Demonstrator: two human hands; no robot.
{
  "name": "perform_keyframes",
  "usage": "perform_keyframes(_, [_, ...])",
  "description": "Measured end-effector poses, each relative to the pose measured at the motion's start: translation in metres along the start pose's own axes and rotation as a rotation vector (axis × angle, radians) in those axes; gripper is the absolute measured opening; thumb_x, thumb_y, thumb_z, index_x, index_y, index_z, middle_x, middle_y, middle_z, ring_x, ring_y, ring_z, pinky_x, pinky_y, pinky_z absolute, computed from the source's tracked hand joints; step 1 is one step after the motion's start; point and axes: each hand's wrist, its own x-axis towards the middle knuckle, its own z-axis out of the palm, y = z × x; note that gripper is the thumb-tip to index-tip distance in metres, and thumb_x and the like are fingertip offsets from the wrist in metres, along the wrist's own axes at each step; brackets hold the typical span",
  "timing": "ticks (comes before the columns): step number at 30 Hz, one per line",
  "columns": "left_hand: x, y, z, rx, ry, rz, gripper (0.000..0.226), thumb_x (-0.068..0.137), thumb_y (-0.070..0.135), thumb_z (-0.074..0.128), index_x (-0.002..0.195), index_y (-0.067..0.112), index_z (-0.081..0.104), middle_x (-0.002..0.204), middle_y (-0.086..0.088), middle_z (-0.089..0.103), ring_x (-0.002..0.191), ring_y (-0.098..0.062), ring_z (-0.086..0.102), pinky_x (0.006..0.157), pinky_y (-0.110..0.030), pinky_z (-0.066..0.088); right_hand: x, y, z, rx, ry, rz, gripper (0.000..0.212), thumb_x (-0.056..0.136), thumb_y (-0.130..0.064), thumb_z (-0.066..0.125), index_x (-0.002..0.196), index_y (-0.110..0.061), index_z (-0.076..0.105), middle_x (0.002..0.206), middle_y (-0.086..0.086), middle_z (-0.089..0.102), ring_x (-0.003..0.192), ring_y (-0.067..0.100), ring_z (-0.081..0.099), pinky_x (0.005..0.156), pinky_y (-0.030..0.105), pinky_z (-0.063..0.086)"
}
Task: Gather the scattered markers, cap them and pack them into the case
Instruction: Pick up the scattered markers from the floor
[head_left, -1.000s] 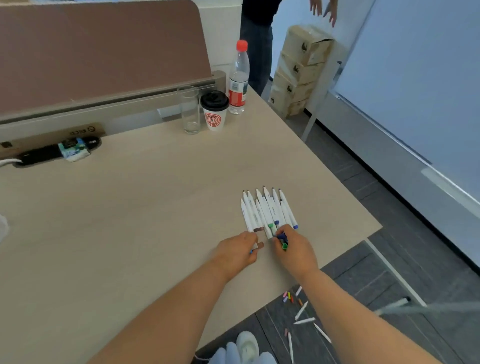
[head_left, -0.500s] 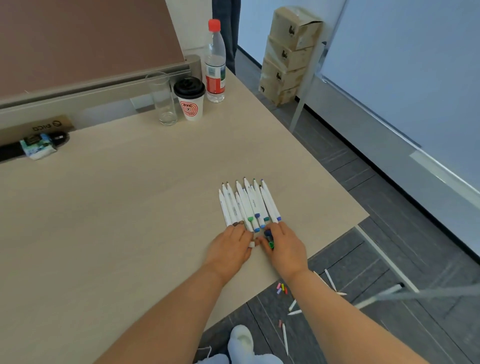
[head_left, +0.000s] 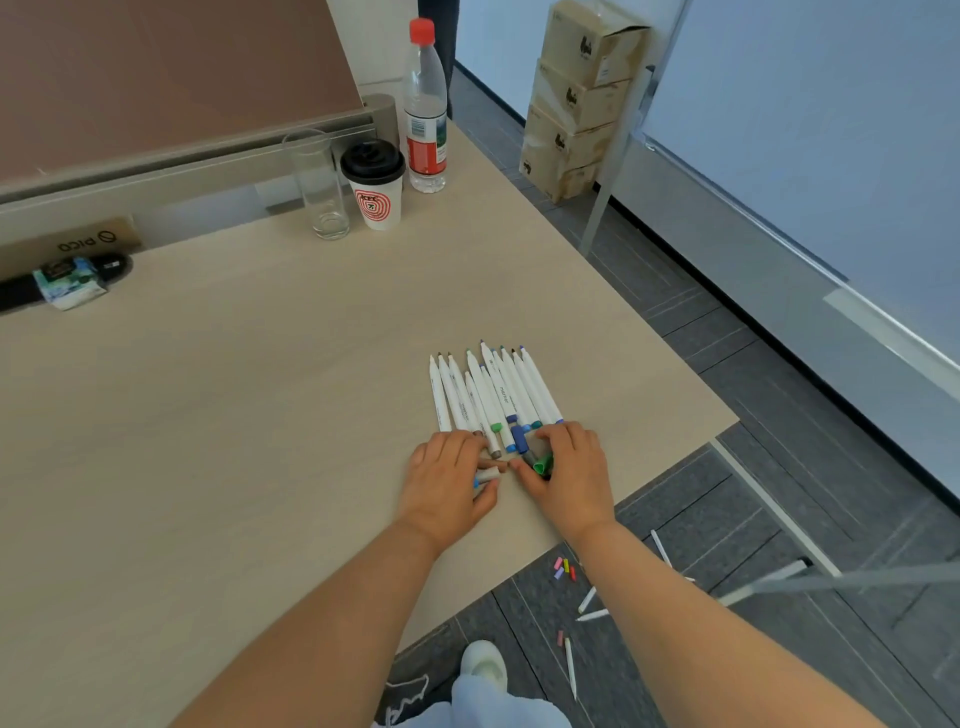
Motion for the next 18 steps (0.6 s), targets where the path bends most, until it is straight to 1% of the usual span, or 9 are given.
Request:
perform_keyframes(4, [-0.0021,-0.0001,-0.0007,-0.03,0.02,-0.008,0.044,0.068,0.049,0.044,0.101,0.024,0.055,0.098,0.006,0.059,0.09,-0.01,0.042,0.072,-0.027,0.048,-0.0029,0.0016,0.0017,0.026,0.004,0.023,0.041,0.075,-0.034,0.075,0.103,-0.007,0.06,0.101,0.008,0.057,0.091,0.025,0.05,0.079,0.033,0.044])
perform_keyframes(7, [-0.0041,-0.0013,0.001,-0.049,0.025,-0.016,0.048,0.066,0.052,0.046,0.105,0.024,0.048,0.1,0.004,0.058,0.092,-0.011,0.04,0.075,-0.028,0.046,-0.0036,0.0014,0.0022,0.037,0.01,0.028,0.044,0.072,-0.033,0.076,0.103,-0.006,0.059,0.101,0.009,0.056,0.092,0.025,0.049,0.08,0.032,0.043])
perform_keyframes(9, [-0.0045,-0.0018,0.0018,-0.051,0.033,-0.029,0.049,0.066,0.052,0.046,0.106,0.025,0.045,0.099,0.004,0.057,0.091,-0.011,0.04,0.077,-0.026,0.043,-0.0044,0.0013,0.0021,0.049,0.014,0.03,0.045,0.071,-0.034,0.077,0.102,-0.005,0.058,0.1,0.009,0.056,0.091,0.025,0.048,0.079,0.03,0.041])
perform_keyframes(10, [-0.0047,-0.0018,0.002,-0.053,0.042,-0.032,0.048,0.066,0.052,0.045,0.106,0.024,0.045,0.098,0.004,0.057,0.091,-0.012,0.04,0.076,-0.027,0.043,-0.0051,0.0013,0.0017,0.057,0.013,0.03,0.045,0.071,-0.033,0.077,0.101,-0.005,0.058,0.1,0.009,0.055,0.091,0.024,0.047,0.079,0.029,0.04])
perform_keyframes(12, [-0.0051,-0.0011,0.0007,-0.063,0.064,-0.036,0.046,0.067,0.048,0.045,0.104,0.021,0.05,0.096,0.002,0.058,0.09,-0.013,0.043,0.072,-0.03,0.047,-0.0067,0.0006,0.0,0.08,0.001,0.037,0.043,0.074,-0.031,0.075,0.103,-0.005,0.057,0.101,0.008,0.054,0.093,0.024,0.046,0.079,0.027,0.038])
perform_keyframes(14, [-0.0055,-0.0003,-0.0012,-0.073,0.073,-0.041,0.042,0.07,0.042,0.043,0.101,0.017,0.058,0.096,0.0,0.059,0.088,-0.018,0.051,0.071,-0.032,0.048,-0.0081,0.0,-0.0014,0.106,0.004,0.041,0.039,0.078,-0.028,0.071,0.105,-0.004,0.055,0.103,0.008,0.054,0.095,0.024,0.045,0.079,0.025,0.036])
perform_keyframes(16, [-0.0055,0.0007,-0.003,-0.086,0.078,-0.047,0.041,0.073,0.038,0.042,0.1,0.015,0.061,0.095,-0.002,0.06,0.085,-0.022,0.057,0.072,-0.031,0.047,-0.0098,-0.0007,-0.0025,0.122,0.006,0.053,0.036,0.082,-0.027,0.066,0.107,-0.005,0.054,0.105,0.008,0.053,0.098,0.022,0.044,0.079,0.024,0.035])
perform_keyframes(18, [-0.0058,0.0011,-0.0036,-0.088,0.089,-0.053,0.039,0.075,0.036,0.04,0.099,0.014,0.061,0.095,-0.002,0.06,0.084,-0.023,0.058,0.072,-0.032,0.047,-0.0109,-0.0004,-0.002,0.129,0.02,0.058,0.034,0.085,-0.026,0.063,0.109,-0.005,0.054,0.107,0.007,0.052,0.1,0.022,0.044,0.079,0.025,0.037])
